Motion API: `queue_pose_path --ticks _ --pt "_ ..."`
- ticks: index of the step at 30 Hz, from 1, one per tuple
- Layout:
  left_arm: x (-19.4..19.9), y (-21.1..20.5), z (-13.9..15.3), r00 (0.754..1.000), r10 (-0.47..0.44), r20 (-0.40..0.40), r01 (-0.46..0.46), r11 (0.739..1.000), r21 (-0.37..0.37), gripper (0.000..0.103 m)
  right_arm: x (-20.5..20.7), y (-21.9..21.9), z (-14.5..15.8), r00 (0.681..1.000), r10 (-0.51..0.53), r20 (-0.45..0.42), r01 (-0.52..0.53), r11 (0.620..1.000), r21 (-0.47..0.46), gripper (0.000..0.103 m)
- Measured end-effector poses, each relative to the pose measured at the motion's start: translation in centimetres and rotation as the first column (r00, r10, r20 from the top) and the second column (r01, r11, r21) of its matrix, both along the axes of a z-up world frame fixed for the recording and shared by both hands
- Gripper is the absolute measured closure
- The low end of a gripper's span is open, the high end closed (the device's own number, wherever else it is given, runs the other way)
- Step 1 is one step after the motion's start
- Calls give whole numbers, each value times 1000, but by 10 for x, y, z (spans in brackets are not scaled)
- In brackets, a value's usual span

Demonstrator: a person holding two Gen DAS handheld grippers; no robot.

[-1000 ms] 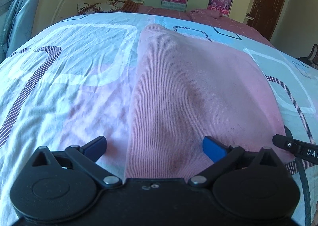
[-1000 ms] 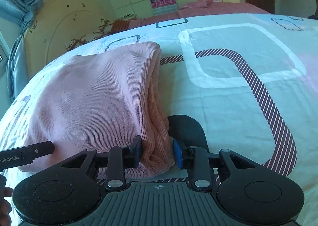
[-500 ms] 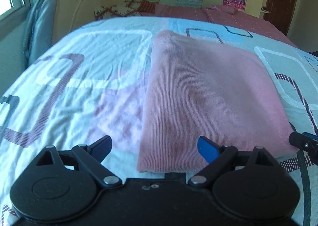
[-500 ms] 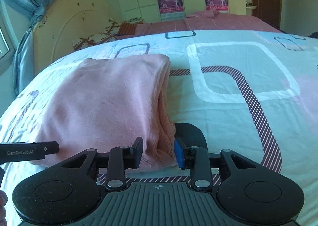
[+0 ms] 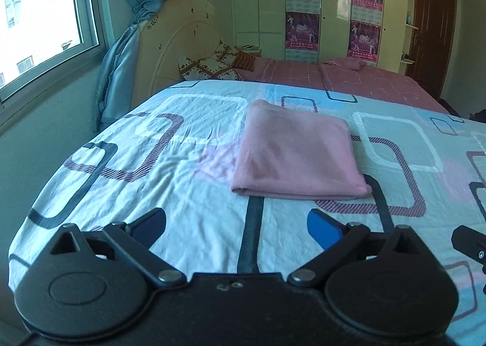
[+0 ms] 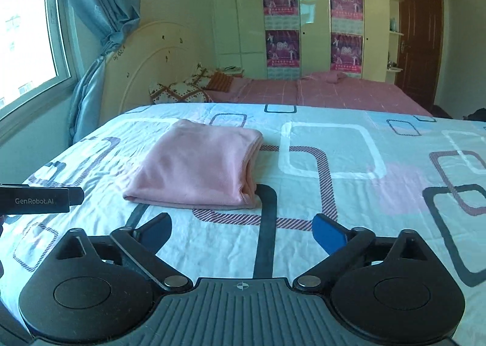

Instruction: Fold small clothes

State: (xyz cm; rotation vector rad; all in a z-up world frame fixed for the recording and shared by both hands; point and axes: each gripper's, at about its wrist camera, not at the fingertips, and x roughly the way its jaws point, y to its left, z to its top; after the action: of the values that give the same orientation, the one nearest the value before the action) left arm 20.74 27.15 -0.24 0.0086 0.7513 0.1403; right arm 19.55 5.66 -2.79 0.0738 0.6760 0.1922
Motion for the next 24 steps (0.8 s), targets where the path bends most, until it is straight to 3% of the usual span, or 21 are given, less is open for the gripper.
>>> queue_pose_path --ticks 4,10,24 --pt "-53 -14 22 999 -21 40 20 999 26 2 -54 -7 28 999 -1 43 1 1000 15 0" --pt "-104 -21 41 998 -30 60 30 1000 3 2 -103 -14 51 993 -71 96 69 997 20 0" --pt "-150 -22 60 995 -1 102 1 1000 0 1 -149 -17 68 986 -54 161 50 998 27 0"
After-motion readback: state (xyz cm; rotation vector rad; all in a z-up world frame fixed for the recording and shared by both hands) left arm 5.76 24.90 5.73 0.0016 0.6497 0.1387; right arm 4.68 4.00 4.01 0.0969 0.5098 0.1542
